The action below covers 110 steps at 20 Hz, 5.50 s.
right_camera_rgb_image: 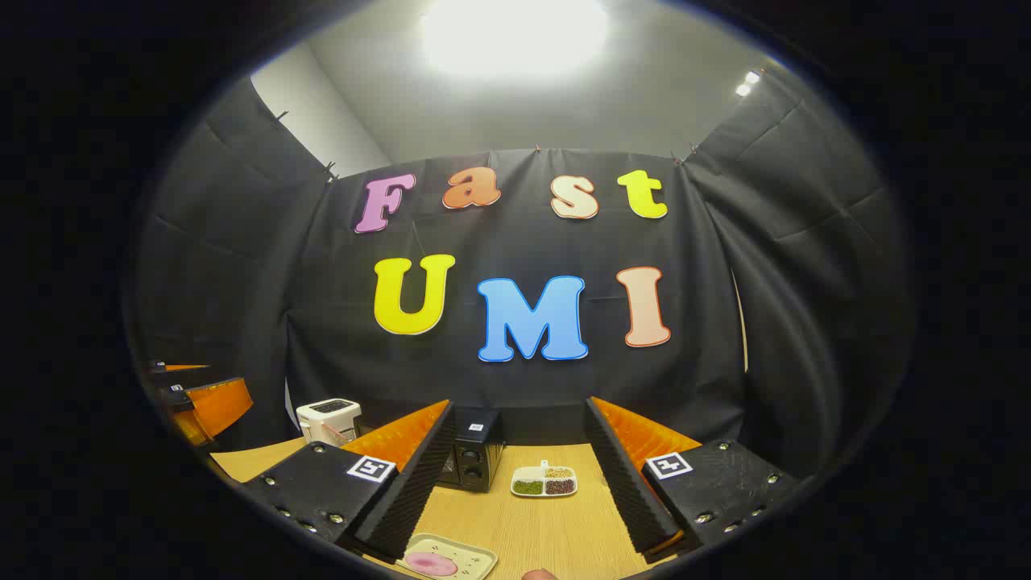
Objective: Open the electric oven with the left hand, put the food in, and close the electric oven.
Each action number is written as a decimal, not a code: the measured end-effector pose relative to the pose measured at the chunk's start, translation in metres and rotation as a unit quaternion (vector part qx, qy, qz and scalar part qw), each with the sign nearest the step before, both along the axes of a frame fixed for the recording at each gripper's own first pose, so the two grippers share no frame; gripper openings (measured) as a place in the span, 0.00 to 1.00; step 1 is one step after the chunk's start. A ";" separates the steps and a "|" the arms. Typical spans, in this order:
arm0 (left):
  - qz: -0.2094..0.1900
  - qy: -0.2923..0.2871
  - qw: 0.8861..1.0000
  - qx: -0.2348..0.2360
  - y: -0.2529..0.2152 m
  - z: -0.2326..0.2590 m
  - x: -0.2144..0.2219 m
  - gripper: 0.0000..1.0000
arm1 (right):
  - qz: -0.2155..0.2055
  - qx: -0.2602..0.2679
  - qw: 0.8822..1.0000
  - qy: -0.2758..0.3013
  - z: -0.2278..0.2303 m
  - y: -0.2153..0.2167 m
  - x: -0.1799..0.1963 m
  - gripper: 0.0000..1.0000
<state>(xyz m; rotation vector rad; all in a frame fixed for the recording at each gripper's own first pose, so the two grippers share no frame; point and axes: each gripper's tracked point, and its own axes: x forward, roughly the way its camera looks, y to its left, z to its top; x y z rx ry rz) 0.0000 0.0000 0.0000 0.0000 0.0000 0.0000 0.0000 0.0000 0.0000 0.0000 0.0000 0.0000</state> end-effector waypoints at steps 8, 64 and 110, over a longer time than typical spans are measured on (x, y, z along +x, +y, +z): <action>-0.008 -0.006 1.000 -0.007 -0.007 0.000 0.002 1.00 | -0.003 -0.007 1.000 -0.006 -0.001 -0.007 -0.002 0.98; -0.081 0.143 0.986 0.034 0.005 -0.272 0.358 0.97 | -0.191 -0.082 0.975 0.082 -0.075 -0.043 0.055 0.98; 0.045 0.044 0.998 0.029 0.088 -0.098 0.090 1.00 | 0.159 0.230 0.790 0.545 -0.300 0.070 -0.026 0.98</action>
